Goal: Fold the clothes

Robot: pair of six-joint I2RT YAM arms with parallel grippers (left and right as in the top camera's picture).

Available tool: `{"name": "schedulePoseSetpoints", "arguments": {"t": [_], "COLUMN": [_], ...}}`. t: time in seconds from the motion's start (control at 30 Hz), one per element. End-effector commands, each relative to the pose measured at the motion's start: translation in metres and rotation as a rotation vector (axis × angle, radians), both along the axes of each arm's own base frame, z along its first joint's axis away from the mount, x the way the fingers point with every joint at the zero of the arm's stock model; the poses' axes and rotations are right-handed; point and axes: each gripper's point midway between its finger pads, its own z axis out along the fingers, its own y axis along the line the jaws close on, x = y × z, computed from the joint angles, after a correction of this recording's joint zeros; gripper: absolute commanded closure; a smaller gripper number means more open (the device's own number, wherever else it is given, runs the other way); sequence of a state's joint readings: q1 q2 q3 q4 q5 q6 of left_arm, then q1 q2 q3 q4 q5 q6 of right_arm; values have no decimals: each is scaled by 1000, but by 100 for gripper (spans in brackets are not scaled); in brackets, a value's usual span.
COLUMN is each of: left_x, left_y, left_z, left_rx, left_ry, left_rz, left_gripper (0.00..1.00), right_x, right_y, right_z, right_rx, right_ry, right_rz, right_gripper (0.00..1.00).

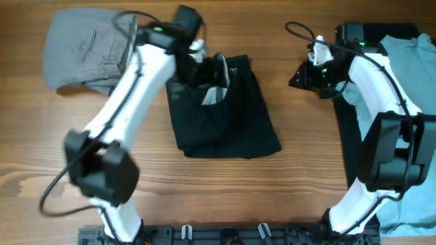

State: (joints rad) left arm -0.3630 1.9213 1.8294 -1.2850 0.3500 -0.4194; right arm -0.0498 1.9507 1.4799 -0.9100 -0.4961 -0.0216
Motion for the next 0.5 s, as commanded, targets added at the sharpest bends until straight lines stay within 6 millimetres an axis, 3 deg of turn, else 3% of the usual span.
{"name": "schedulePoseSetpoints", "arguments": {"t": [0.0, 0.07, 0.1, 0.13, 0.17, 0.23, 0.27, 0.37, 0.43, 0.47], "left_x": [14, 13, 13, 13, 13, 12, 12, 15, 17, 20], "left_y": [65, 78, 82, 88, 99, 120, 127, 143, 142, 139], "left_z": [17, 5, -2, -10, -19, -36, -42, -54, -56, -55], "left_rx": [209, 232, 239, 257, 296, 344, 348, 342, 310, 293], "left_ry": [-128, -89, -74, -61, -42, 9, 29, 69, 70, 61], "left_rz": [10, 18, 7, -20, -9, 24, 39, 80, 90, 90], "left_gripper": [0, 1, 12, 34, 50, 69, 74, 76, 76, 76], "right_x": [-10, -26, -33, -43, -49, -63, -70, -86, -68, -59], "right_y": [61, 100, 117, 137, 150, 177, 187, 215, 204, 194], "right_z": [29, 39, 39, 39, 39, 29, 26, 19, 3, -1], "right_rx": [184, 272, 276, 278, 275, 196, 166, 101, -105, -192], "right_ry": [-121, -140, -139, -143, -144, -147, -149, -172, -148, -145], "right_rz": [272, 399, 446, 509, 545, 634, 671, 756, 587, 504], "right_gripper": [54, 47, 42, 36, 32, 23, 20, 14, 15, 22]}}
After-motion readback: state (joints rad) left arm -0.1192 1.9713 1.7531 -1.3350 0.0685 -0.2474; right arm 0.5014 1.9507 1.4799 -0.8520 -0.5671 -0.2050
